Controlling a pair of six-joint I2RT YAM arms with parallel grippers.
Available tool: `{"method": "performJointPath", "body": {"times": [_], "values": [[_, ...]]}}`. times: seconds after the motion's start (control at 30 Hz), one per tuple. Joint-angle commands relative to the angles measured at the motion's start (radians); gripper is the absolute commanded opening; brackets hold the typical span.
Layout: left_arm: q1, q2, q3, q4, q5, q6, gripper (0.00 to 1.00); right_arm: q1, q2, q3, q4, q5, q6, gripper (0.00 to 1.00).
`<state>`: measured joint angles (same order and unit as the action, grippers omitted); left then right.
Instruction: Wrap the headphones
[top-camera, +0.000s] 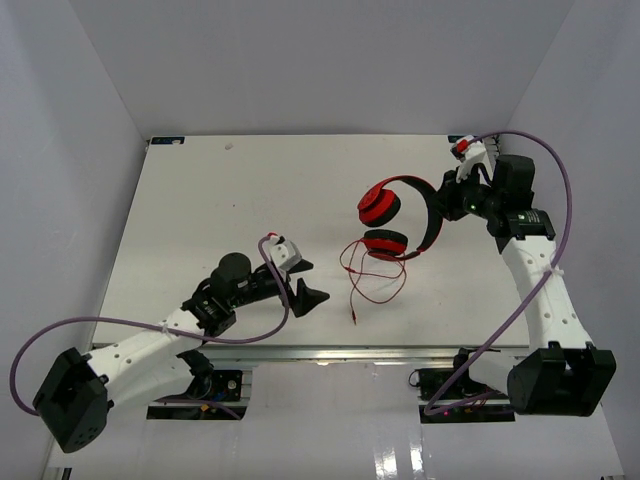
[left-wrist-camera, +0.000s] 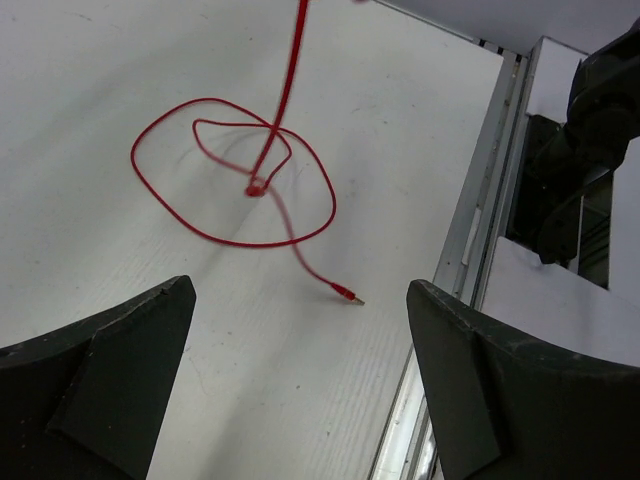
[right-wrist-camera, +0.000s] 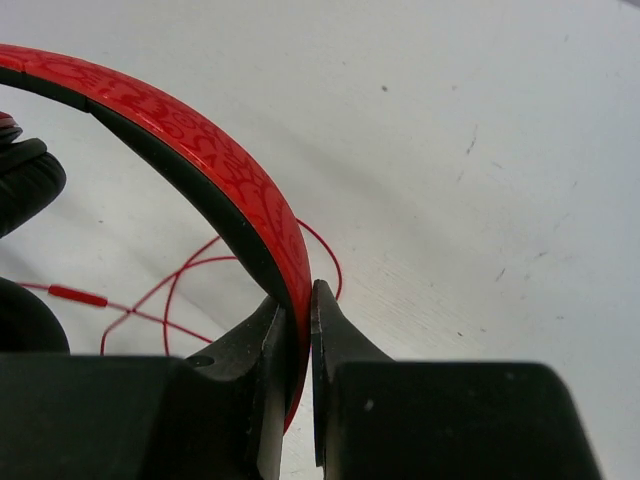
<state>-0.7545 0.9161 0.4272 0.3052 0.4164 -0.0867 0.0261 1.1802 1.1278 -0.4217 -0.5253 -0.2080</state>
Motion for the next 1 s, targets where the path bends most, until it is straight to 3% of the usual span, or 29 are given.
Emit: {"method": "performJointPath", "body": {"times": [0.0, 0.23, 0.4, 0.53, 0.73, 0.97], "values": [[-0.03, 0.109, -0.055, 0.351, -0.025, 0.043, 0.98, -0.008, -0.043, 0.037, -0.033, -0.128, 0.078, 0.08], [-0.065, 0.273, -0.091, 0.652, -0.09, 0.003, 0.98, -0.012, -0.059, 0.134, -0.061, -0.197, 0.127, 0.08], [-0.122, 0.404, -0.12, 0.872, -0.057, -0.057, 0.98, -0.014, -0.057, 0.178, -0.061, -0.225, 0.173, 0.08], [-0.146, 0.459, -0.158, 0.949, -0.058, -0.071, 0.98, -0.014, -0.049, 0.224, -0.061, -0.229, 0.197, 0.08], [-0.148, 0.484, -0.256, 1.017, -0.213, -0.052, 0.98, -0.014, -0.037, 0.294, -0.06, -0.22, 0.241, 0.08], [-0.198, 0.562, -0.23, 1.067, -0.169, -0.072, 0.98, -0.014, -0.028, 0.319, -0.052, -0.208, 0.276, 0.08]]}}
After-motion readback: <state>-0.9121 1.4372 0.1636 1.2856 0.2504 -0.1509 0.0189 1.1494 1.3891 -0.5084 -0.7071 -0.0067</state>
